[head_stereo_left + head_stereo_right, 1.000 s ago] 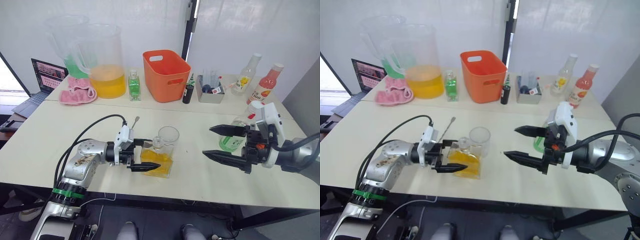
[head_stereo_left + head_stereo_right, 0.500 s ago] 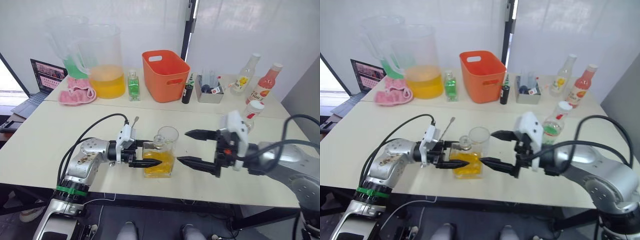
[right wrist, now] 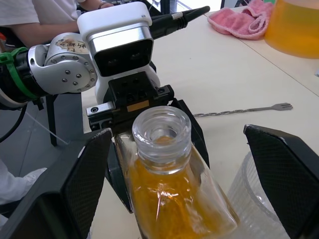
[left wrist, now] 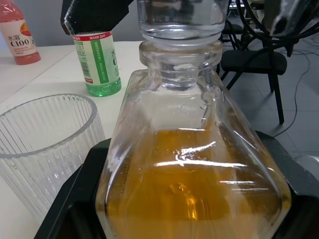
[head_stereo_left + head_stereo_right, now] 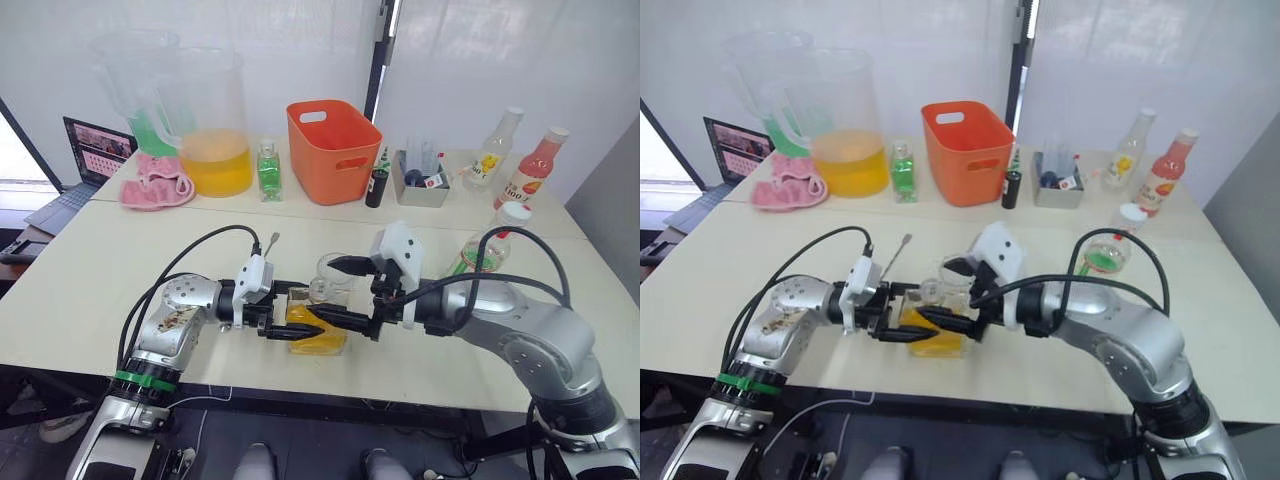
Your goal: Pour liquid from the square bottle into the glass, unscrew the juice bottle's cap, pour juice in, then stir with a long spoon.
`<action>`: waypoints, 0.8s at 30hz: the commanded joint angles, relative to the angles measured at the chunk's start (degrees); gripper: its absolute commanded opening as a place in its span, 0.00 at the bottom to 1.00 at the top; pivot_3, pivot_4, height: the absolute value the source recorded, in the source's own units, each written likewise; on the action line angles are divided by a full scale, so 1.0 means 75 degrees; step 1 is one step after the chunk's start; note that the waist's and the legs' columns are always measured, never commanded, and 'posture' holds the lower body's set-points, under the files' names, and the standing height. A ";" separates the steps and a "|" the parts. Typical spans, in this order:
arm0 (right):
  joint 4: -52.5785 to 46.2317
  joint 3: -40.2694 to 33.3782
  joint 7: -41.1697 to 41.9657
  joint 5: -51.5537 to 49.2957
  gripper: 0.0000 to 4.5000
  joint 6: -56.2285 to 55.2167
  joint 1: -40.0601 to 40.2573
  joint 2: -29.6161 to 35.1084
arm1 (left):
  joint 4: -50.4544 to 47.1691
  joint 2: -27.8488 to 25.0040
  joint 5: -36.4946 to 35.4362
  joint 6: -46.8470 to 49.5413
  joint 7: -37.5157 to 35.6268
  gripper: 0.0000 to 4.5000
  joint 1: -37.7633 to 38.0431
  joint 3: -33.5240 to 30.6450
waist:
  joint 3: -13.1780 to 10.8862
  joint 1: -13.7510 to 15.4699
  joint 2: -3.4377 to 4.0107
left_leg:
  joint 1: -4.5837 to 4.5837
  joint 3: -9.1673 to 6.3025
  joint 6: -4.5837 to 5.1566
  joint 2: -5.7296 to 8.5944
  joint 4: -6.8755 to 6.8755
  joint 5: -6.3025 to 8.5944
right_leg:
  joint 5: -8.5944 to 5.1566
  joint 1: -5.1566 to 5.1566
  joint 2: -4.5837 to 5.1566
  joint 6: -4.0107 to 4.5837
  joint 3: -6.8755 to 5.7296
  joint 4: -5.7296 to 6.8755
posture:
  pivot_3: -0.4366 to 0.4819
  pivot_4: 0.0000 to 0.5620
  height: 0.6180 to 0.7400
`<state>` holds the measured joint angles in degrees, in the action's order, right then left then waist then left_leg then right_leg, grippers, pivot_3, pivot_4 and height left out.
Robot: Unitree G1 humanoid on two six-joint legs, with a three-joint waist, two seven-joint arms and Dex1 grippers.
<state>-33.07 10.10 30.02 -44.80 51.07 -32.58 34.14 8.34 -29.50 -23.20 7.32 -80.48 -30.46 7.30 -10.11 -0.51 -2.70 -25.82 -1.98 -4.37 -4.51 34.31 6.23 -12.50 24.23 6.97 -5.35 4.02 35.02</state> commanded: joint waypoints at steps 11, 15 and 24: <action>0.0016 -0.0044 0.0578 0.0626 0.24 -0.0443 -0.0116 -0.0307 | 0.0034 0.0020 0.0296 -0.0279 0.0021 0.63 -0.0048 0.0195 | 0.0000 -0.0001 0.0001 | 0.0001 0.0000 0.0000 0.0000 0.0000 0.0000 | 0.0000 0.0000 -0.0001 0.0000 0.0000 0.0001 | 0.48 0.27 1.00; -0.0007 -0.0195 0.0767 0.0608 0.24 -0.0631 -0.0138 -0.0396 | 0.0132 -0.0003 0.0339 -0.0391 -0.0012 0.63 -0.0055 0.0216 | 0.0000 -0.0002 0.0001 | 0.0002 0.0000 0.0000 0.0000 0.0000 0.0000 | 0.0000 -0.0001 -0.0001 0.0000 0.0000 0.0001 | 0.48 0.27 1.00; -0.0049 -0.0979 0.0887 -0.0339 0.24 -0.0316 -0.0487 -0.0778 | 0.0152 -0.0120 0.0353 -0.0312 -0.0171 0.63 -0.0009 0.0293 | 0.0000 -0.0026 0.0001 | 0.0001 0.0000 0.0001 -0.0001 0.0000 -0.0001 | 0.0002 0.0002 -0.0001 0.0001 0.0000 0.0005 | 0.48 0.27 1.00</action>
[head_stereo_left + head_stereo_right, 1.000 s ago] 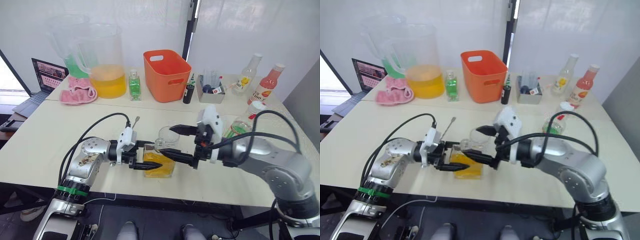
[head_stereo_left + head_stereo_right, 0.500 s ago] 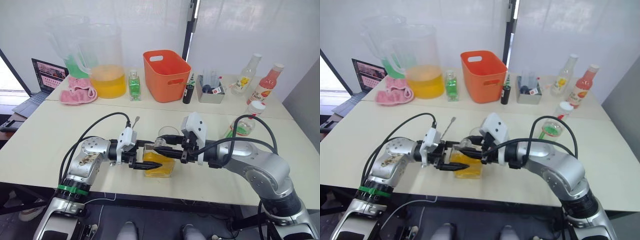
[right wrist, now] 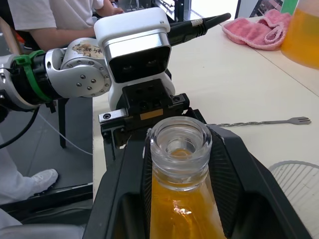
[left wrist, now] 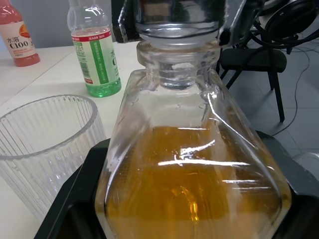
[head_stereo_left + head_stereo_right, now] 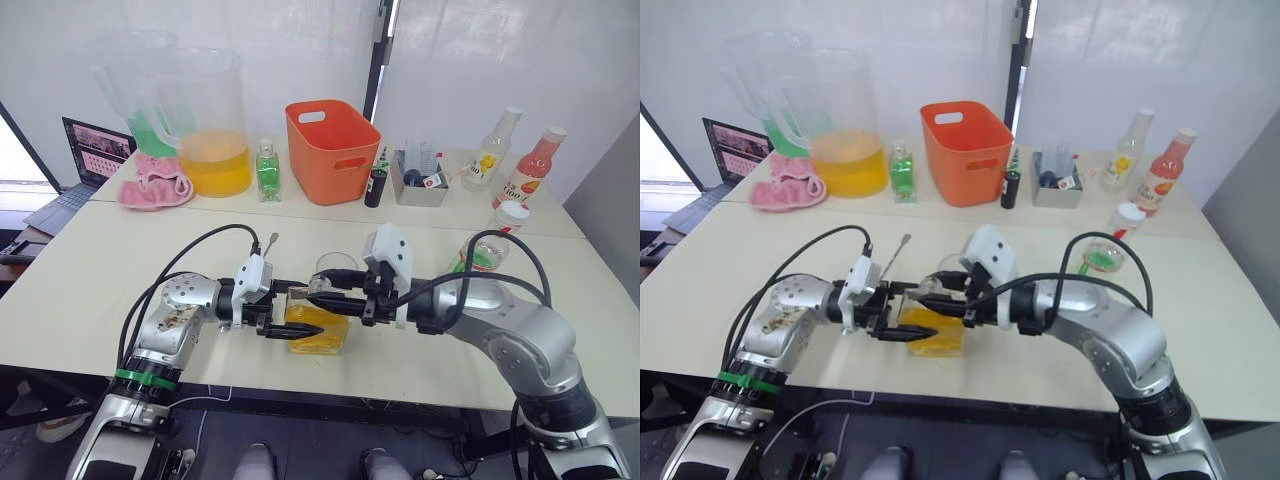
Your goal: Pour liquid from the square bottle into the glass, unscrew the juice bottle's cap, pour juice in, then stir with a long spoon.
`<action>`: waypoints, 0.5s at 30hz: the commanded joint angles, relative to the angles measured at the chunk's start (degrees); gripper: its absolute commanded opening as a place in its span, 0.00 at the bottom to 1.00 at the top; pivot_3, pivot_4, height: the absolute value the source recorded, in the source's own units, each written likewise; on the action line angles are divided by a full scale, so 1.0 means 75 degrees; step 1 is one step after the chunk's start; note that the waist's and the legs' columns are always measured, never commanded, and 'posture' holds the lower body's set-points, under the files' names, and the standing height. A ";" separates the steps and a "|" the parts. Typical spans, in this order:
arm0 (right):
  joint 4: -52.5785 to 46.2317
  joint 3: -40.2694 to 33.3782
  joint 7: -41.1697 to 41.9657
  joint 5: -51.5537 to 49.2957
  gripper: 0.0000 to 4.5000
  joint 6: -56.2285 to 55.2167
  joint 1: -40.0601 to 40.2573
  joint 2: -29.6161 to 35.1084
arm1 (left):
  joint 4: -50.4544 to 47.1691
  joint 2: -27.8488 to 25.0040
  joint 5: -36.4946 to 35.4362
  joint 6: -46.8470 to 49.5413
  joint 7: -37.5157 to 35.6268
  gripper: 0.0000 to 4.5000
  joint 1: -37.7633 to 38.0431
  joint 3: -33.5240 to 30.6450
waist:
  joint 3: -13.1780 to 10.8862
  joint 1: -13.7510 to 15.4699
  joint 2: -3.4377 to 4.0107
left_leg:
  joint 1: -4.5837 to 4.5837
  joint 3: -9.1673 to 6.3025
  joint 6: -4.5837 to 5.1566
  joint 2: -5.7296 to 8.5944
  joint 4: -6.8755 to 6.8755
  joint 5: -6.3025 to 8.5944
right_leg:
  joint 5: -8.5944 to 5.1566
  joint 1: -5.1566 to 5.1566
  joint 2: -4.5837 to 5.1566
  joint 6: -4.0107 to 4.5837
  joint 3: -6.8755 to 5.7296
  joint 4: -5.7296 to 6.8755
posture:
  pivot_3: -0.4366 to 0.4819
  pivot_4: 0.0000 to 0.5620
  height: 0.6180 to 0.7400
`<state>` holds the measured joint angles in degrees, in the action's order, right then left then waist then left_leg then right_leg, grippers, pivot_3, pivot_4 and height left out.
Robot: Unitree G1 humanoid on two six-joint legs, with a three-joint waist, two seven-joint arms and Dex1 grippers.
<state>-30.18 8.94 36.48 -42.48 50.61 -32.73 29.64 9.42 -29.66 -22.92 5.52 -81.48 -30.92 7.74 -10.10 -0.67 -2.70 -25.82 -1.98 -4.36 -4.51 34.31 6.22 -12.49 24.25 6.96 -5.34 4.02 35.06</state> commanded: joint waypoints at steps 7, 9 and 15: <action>-0.0590 -0.1151 -0.0019 -0.0827 0.24 -0.0219 -0.0574 -0.0031 | 0.0161 -0.0126 0.0310 -0.0182 -0.0151 0.63 0.0042 0.0255 | 0.0005 -0.0002 0.0008 | 0.0010 -0.0001 -0.0001 -0.0001 -0.0006 0.0001 | -0.0002 -0.0010 -0.0001 -0.0001 -0.0002 -0.0006 | 0.48 0.27 1.00; -0.0654 -0.1281 -0.0038 -0.0932 0.24 -0.0208 -0.0556 0.0047 | 0.0229 -0.0106 0.0314 -0.0203 -0.0166 0.63 0.0006 0.0268 | 0.0006 -0.0003 0.0011 | 0.0011 -0.0001 -0.0001 -0.0002 -0.0006 0.0001 | -0.0001 -0.0008 -0.0001 0.0000 -0.0002 -0.0004 | 0.48 0.27 1.00; -0.0742 -0.1631 -0.0106 -0.1168 0.24 -0.0132 -0.0439 0.0264 | 0.0375 -0.0033 0.0334 -0.0275 -0.0209 0.63 -0.0049 0.0318 | 0.0007 0.0011 0.0012 | 0.0013 -0.0001 -0.0001 -0.0002 -0.0007 0.0001 | -0.0001 -0.0009 -0.0001 0.0000 -0.0002 -0.0003 | 0.48 0.27 1.00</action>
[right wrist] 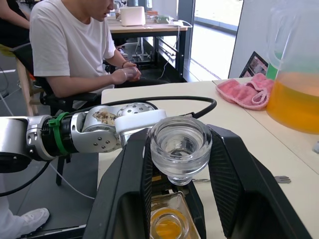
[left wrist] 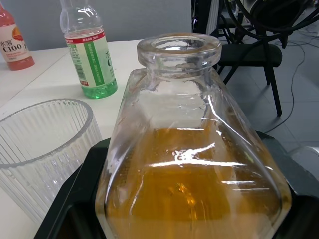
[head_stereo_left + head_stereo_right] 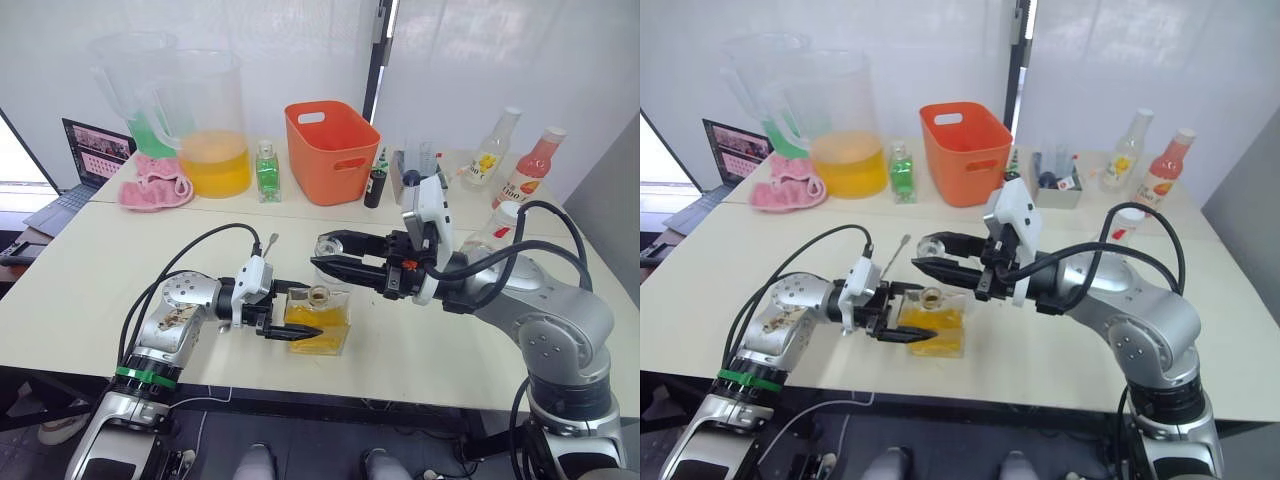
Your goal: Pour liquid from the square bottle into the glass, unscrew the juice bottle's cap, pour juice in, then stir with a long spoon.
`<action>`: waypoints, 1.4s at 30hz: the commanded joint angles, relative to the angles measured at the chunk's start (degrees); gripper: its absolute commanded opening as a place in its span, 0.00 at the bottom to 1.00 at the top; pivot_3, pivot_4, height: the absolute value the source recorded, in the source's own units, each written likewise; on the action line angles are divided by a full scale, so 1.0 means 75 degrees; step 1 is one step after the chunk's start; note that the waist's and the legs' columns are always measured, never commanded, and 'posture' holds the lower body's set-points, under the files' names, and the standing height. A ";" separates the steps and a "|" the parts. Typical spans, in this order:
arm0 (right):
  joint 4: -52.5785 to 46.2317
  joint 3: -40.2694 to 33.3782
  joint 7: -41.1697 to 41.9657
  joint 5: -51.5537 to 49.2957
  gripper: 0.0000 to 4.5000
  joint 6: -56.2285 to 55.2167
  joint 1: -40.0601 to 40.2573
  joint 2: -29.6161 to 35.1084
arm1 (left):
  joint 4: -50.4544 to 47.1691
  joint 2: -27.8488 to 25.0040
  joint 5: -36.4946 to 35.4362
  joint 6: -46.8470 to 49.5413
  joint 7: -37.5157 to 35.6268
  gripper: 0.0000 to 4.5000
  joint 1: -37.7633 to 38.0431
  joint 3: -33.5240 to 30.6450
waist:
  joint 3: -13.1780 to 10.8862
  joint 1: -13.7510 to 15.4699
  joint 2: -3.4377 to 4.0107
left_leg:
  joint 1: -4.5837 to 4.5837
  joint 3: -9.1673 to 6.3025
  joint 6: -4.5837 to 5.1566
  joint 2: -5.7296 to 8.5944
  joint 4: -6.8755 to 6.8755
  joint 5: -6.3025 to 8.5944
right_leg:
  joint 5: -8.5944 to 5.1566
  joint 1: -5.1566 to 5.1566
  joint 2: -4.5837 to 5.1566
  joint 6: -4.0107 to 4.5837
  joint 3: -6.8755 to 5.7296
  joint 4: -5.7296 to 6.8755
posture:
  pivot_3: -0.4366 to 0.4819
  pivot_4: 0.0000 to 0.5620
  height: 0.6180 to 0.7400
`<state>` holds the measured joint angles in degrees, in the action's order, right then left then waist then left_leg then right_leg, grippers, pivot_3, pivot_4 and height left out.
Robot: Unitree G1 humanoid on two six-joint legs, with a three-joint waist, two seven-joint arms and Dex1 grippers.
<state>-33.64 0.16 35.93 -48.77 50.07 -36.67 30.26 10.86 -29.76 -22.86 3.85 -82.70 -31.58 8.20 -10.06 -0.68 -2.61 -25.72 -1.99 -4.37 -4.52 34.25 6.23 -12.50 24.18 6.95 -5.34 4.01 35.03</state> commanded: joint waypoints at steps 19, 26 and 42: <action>0.2656 -0.4912 0.0802 0.1407 0.24 -0.2481 0.5850 0.1631 | 0.0642 0.0450 0.0129 -0.0064 -0.0110 0.63 -0.0450 0.0133 | 0.0015 0.0159 0.0027 | 0.0010 0.0001 0.0000 0.0004 0.0009 0.0000 | -0.0003 -0.0019 0.0001 -0.0003 0.0006 -0.0016 | 0.48 0.27 1.00; 0.5461 -0.4857 -0.0686 0.2890 0.24 -0.4577 0.4641 0.0977 | 0.0355 0.0365 0.0156 0.0062 0.0038 0.63 -0.0293 0.0032 | 0.0017 0.0116 0.0045 | 0.0010 0.0001 0.0000 0.0009 0.0015 0.0000 | -0.0002 -0.0020 0.0002 -0.0005 0.0008 -0.0015 | 0.48 0.27 1.00; 0.7891 -0.4337 -0.1562 0.3512 0.24 -0.5861 0.3213 0.0328 | -0.0016 0.0194 0.0065 0.0348 0.0408 0.63 -0.0076 -0.0245 | 0.0017 0.0015 0.0050 | 0.0012 0.0000 0.0002 0.0011 0.0007 -0.0001 | -0.0002 -0.0026 0.0002 -0.0009 0.0009 -0.0013 | 0.48 0.27 1.00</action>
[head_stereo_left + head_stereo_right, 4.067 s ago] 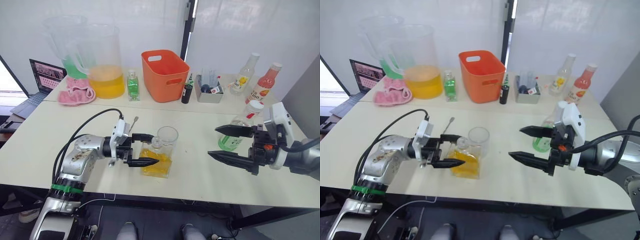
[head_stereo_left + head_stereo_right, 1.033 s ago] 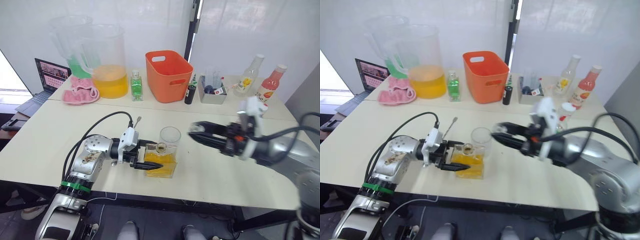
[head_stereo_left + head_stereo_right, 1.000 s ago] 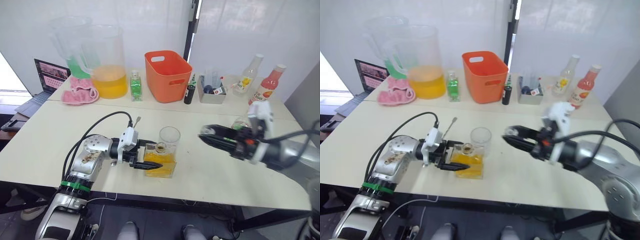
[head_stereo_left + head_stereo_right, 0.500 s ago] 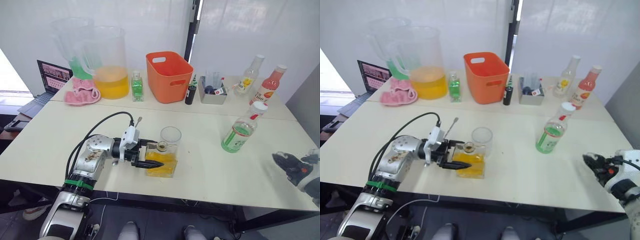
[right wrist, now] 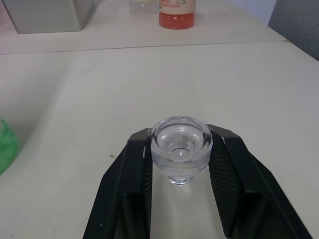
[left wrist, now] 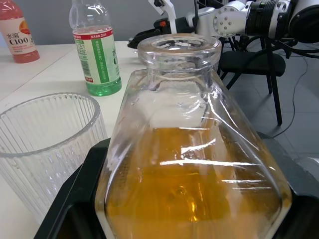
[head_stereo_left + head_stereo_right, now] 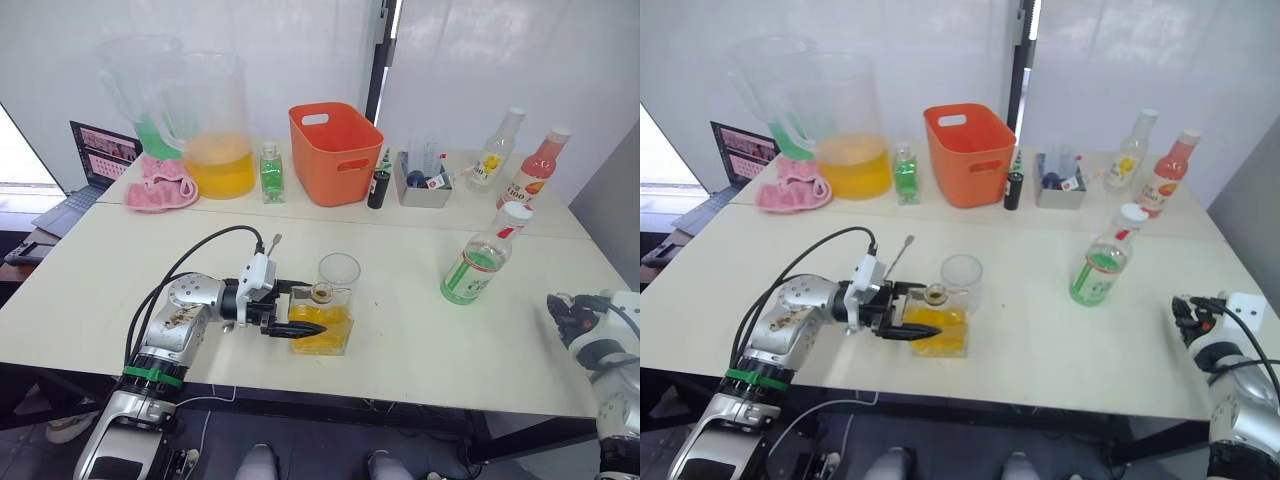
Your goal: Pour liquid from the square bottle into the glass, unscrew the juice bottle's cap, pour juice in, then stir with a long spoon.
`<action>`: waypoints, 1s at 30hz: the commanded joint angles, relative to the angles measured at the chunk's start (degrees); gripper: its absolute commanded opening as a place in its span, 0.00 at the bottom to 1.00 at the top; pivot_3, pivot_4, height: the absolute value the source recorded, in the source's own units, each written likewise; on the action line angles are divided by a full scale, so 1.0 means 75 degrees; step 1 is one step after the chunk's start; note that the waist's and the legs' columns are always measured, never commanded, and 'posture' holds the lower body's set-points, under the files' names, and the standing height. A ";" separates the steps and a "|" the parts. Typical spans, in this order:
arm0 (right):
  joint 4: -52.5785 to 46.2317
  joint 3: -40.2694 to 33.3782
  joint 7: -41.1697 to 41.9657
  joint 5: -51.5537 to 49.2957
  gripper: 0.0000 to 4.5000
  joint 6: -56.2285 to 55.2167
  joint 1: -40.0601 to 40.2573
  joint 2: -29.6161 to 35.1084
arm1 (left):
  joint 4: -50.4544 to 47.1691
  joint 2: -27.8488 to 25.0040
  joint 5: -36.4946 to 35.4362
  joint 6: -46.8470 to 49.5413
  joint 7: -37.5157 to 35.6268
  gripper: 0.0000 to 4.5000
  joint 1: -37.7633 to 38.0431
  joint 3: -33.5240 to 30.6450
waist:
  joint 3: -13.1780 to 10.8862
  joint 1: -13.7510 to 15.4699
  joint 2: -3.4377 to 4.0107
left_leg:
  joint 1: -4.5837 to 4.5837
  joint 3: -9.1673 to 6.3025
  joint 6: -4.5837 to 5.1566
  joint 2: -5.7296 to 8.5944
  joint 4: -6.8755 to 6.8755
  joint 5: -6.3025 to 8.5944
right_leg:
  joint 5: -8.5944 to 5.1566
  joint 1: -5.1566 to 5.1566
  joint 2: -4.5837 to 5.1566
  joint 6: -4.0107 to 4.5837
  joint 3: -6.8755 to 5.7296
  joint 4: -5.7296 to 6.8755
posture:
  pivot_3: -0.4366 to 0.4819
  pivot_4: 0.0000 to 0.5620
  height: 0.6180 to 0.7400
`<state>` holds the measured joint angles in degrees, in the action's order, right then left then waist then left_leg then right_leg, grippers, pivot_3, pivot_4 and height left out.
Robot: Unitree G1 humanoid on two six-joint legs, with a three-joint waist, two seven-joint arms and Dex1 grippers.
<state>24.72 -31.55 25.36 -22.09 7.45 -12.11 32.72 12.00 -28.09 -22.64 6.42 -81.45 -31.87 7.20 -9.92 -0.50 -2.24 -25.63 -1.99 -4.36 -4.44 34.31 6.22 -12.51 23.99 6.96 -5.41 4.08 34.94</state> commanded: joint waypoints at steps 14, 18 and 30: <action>0.0171 0.0041 -0.0469 0.0014 0.24 -0.0267 0.0022 -0.0162 | -0.0222 0.0059 0.0104 -0.0051 0.0623 0.63 0.0026 -0.0108 | 0.0000 -0.0048 0.0001 | 0.0002 -0.0001 0.0005 0.0001 0.0000 -0.0003 | 0.0000 -0.0002 0.0000 0.0000 0.0001 0.0002 | 0.48 0.27 1.00; -0.0114 -0.0077 -0.0421 -0.0114 0.48 -0.0365 -0.0020 -0.0096 | -0.0279 0.0049 0.0105 -0.0061 0.0616 0.63 0.0053 -0.0061 | 0.0000 -0.0046 0.0001 | 0.0005 -0.0001 0.0005 0.0001 0.0000 -0.0003 | 0.0000 -0.0005 0.0000 0.0000 0.0001 0.0002 | 0.48 0.27 1.00; -0.2541 -0.0372 0.0004 -0.0638 1.00 0.0531 0.0581 0.0667 | -0.0527 0.0090 -0.0047 0.0151 0.0538 0.63 0.0068 0.0021 | -0.0001 -0.0023 0.0005 | 0.0002 -0.0001 0.0005 0.0001 -0.0001 -0.0003 | 0.0000 -0.0002 0.0000 0.0000 0.0002 0.0001 | 0.48 0.27 1.00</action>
<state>10.27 -31.88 24.90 -24.59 9.61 -8.00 35.88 10.02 -27.79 -22.60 7.12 -78.09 -31.13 7.30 -9.93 -0.68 -2.20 -25.63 -2.00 -4.32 -4.43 34.30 6.20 -12.51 23.98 6.96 -5.41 4.10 34.94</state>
